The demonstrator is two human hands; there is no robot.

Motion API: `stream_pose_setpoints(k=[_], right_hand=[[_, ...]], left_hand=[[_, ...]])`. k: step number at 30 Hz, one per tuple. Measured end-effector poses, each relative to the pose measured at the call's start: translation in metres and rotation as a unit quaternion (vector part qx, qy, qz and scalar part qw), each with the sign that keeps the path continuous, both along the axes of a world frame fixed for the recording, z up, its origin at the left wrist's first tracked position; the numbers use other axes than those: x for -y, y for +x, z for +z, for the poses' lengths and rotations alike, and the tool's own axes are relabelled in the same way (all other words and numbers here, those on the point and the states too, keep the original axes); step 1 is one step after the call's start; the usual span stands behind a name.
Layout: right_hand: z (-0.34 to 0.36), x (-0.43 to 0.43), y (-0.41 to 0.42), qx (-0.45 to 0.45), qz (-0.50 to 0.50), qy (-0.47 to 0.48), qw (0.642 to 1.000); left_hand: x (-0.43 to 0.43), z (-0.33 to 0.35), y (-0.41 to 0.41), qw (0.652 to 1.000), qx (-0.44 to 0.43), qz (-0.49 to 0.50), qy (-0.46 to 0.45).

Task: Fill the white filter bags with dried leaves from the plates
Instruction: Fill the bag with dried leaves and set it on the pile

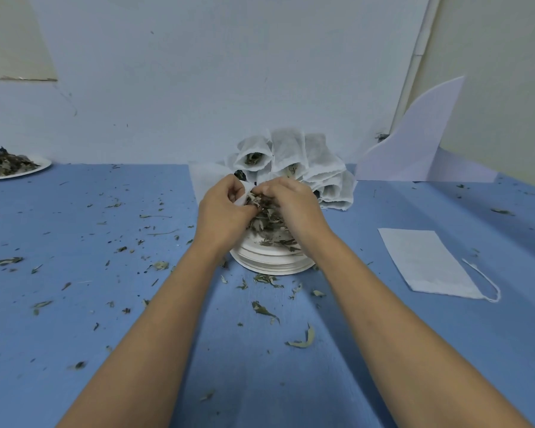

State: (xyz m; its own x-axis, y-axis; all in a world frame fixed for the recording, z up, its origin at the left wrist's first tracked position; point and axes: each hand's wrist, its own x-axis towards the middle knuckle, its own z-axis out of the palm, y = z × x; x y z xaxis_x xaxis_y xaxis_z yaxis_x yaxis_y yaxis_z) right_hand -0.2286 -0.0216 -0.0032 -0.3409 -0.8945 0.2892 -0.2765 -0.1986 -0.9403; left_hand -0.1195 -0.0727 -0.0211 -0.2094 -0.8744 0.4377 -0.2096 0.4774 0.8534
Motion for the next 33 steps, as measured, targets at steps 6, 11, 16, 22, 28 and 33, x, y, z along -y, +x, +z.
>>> stream_pose_setpoints(k=[6, 11, 16, 22, 28, 33], right_hand=[[-0.004, 0.000, -0.002, -0.023, 0.008, -0.023, 0.999], [-0.005, 0.003, -0.005, -0.009, -0.053, -0.025, 0.998], [-0.005, 0.004, -0.005, 0.033, -0.075, -0.029, 0.996], [-0.006, 0.007, -0.006, 0.108, -0.070, -0.013, 0.992], [-0.005, 0.004, -0.006, 0.066, -0.046, -0.006, 0.997], [-0.002, 0.005, -0.010, 0.059, -0.139, -0.024, 0.988]], left_hand=[[0.000, 0.001, 0.003, 1.000, 0.006, -0.012, -0.022], [-0.008, 0.003, -0.002, 0.998, -0.004, -0.061, -0.031], [-0.005, 0.003, -0.004, 0.998, -0.028, -0.048, -0.024], [-0.005, 0.000, -0.004, 0.996, -0.071, -0.054, -0.014], [-0.008, 0.003, -0.001, 0.993, -0.086, -0.084, -0.013], [-0.008, 0.003, -0.004, 0.988, -0.071, -0.135, -0.011]])
